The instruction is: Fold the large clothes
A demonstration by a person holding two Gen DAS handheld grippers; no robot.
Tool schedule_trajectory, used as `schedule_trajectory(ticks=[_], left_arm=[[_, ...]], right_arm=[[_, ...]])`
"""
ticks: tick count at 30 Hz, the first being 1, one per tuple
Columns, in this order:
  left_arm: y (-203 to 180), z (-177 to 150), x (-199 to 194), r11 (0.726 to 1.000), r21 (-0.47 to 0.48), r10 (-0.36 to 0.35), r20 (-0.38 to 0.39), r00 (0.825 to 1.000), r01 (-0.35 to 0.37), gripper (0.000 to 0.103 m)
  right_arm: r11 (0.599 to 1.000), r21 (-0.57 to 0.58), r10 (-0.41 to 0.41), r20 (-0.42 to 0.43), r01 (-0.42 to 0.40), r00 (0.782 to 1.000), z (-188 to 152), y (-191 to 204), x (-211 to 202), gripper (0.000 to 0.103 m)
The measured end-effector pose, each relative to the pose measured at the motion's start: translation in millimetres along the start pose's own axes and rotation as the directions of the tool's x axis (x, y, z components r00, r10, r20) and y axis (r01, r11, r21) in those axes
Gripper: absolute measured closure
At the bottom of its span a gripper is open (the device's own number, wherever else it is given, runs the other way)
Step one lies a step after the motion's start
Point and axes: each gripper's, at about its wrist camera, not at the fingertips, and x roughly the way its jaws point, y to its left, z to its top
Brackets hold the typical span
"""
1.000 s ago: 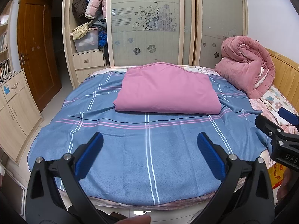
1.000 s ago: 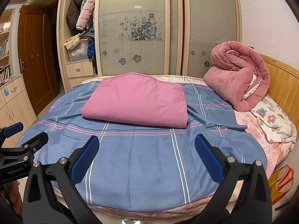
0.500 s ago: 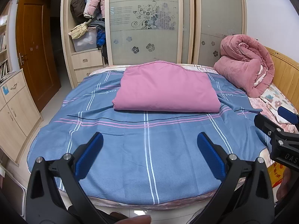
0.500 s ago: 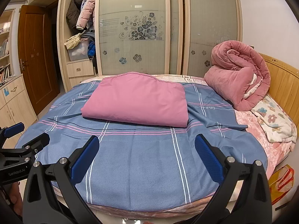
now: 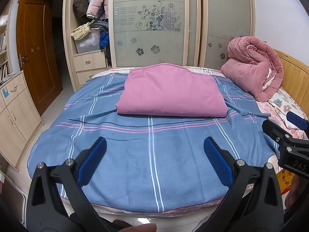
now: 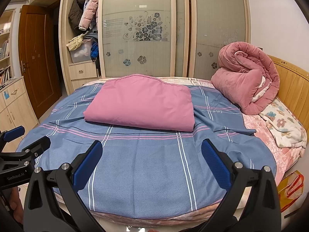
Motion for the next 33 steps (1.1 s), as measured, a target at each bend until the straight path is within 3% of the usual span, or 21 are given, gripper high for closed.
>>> schedule_trajectory(ticks=[33], left_arm=[[-1.1,-0.9,2.8,1.0,-0.024,-0.009,0.025,1.0,0.01,0.002]], right_arm=[[1.0,0.006,0.006,-0.02,-0.006,1.0,-3.9,-2.2,7.1,0.001]])
